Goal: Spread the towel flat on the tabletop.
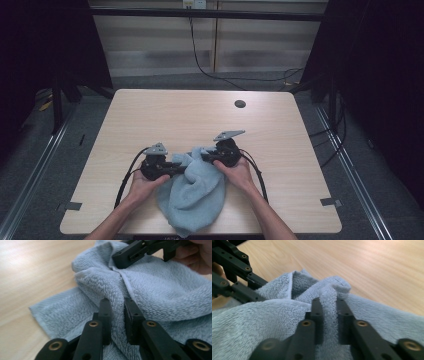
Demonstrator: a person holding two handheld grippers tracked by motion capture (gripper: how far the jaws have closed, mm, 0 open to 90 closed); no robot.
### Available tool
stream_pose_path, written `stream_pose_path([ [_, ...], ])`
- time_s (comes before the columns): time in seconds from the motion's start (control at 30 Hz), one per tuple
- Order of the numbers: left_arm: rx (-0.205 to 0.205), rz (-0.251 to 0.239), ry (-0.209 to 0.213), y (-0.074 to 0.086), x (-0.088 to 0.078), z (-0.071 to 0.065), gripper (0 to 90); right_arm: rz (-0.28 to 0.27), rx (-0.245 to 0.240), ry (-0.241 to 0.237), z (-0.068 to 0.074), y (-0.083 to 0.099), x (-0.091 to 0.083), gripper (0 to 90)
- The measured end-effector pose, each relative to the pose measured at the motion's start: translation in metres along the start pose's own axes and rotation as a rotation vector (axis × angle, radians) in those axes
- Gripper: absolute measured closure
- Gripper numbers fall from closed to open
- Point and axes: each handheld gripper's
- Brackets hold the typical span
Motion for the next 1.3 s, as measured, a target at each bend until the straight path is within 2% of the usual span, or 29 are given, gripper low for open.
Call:
stream_pose_path([
  [0.1, -0.018, -0.064, -0.024, -0.004, -0.012, 0.002, 79.5, -0.05, 0.016, 0.051, -0.008, -0.008, -0.022, 84.1],
  [0.23, -0.055, -0.144, -0.076, -0.009, -0.034, 0.011, 80.1, -0.141, 0.033, 0.138, -0.022, -0.019, -0.061, 84.4],
  [0.37, -0.093, -0.249, -0.104, -0.017, -0.057, 0.017, 80.7, -0.207, 0.053, 0.203, -0.034, -0.026, -0.087, 84.4],
  [0.4, -0.091, -0.271, -0.132, -0.02, -0.064, 0.018, 80.8, -0.235, 0.063, 0.233, -0.04, -0.031, -0.097, 84.4],
  [0.47, -0.085, -0.278, -0.142, -0.022, -0.068, 0.019, 80.9, -0.245, 0.063, 0.244, -0.041, -0.033, -0.101, 84.4],
  [0.5, -0.086, -0.293, -0.144, -0.024, -0.072, 0.019, 80.9, -0.253, 0.062, 0.254, -0.042, -0.036, -0.105, 84.4],
  [0.53, -0.093, -0.331, -0.157, -0.029, -0.08, 0.02, 81.0, -0.277, 0.059, 0.278, -0.043, -0.043, -0.113, 84.3],
  [0.63, -0.096, -0.365, -0.157, -0.037, -0.089, 0.022, 81.1, -0.294, 0.051, 0.284, -0.044, -0.052, -0.12, 84.3],
  [0.67, -0.088, -0.378, -0.163, -0.042, -0.093, 0.022, 81.1, -0.299, 0.032, 0.302, -0.043, -0.063, -0.125, 84.3],
  [0.7, -0.07, -0.401, -0.186, -0.057, -0.1, 0.019, 81.1, -0.302, 0.014, 0.314, -0.041, -0.07, -0.127, 84.3],
  [0.77, -0.049, -0.424, -0.208, -0.073, -0.108, 0.017, 81.3, -0.327, 0.004, 0.331, -0.039, -0.086, -0.133, 84.3],
  [0.8, -0.049, -0.424, -0.208, -0.073, -0.108, 0.017, 81.3, -0.327, 0.004, 0.331, -0.039, -0.086, -0.133, 84.3],
  [0.83, -0.029, -0.451, -0.22, -0.089, -0.118, 0.014, 81.2, -0.36, -0.009, 0.35, -0.039, -0.103, -0.142, 84.3],
  [0.87, -0.029, -0.451, -0.22, -0.089, -0.118, 0.014, 81.3, -0.36, -0.009, 0.35, -0.039, -0.103, -0.142, 84.3],
  [0.9, -0.006, -0.486, -0.243, -0.103, -0.127, 0.009, 81.3, -0.403, -0.026, 0.36, -0.036, -0.121, -0.153, 84.3],
  [0.93, -0.006, -0.486, -0.243, -0.103, -0.127, 0.009, 81.3, -0.403, -0.026, 0.36, -0.036, -0.121, -0.153, 84.3],
  [1.0, 0.02, -0.525, -0.244, -0.113, -0.139, 0.0, 81.3, -0.456, -0.043, 0.364, -0.029, -0.135, -0.166, 84.2],
  [1.03, 0.03, -0.531, -0.239, -0.113, -0.142, -0.003, 81.2, -0.495, -0.054, 0.37, -0.02, -0.14, -0.178, 84.2],
  [1.1, 0.067, -0.53, -0.222, -0.107, -0.148, -0.012, 81.0, -0.507, -0.062, 0.367, -0.014, -0.137, -0.181, 84.2],
  [1.17, 0.063, -0.508, -0.198, -0.089, -0.147, -0.018, 80.9, -0.491, -0.07, 0.354, -0.006, -0.121, -0.183, 84.0],
  [1.23, 0.041, -0.459, -0.163, -0.064, -0.138, -0.021, 80.8, -0.451, -0.056, 0.326, 0.0, -0.09, -0.178, 83.8],
  [1.27, 0.027, -0.427, -0.155, -0.05, -0.132, -0.022, 80.8, -0.427, -0.052, 0.311, 0.002, -0.071, -0.174, 83.8],
  [1.3, 0.008, -0.394, -0.129, -0.035, -0.124, -0.023, 80.7, -0.39, -0.047, 0.299, 0.004, -0.051, -0.168, 83.6],
])
Point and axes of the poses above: each handheld gripper's, and its own axes: x roughly forward along the jaws, y roughly out of its underside, z roughly to its left, and after that the axes turned 2 degrees about y, right-handed
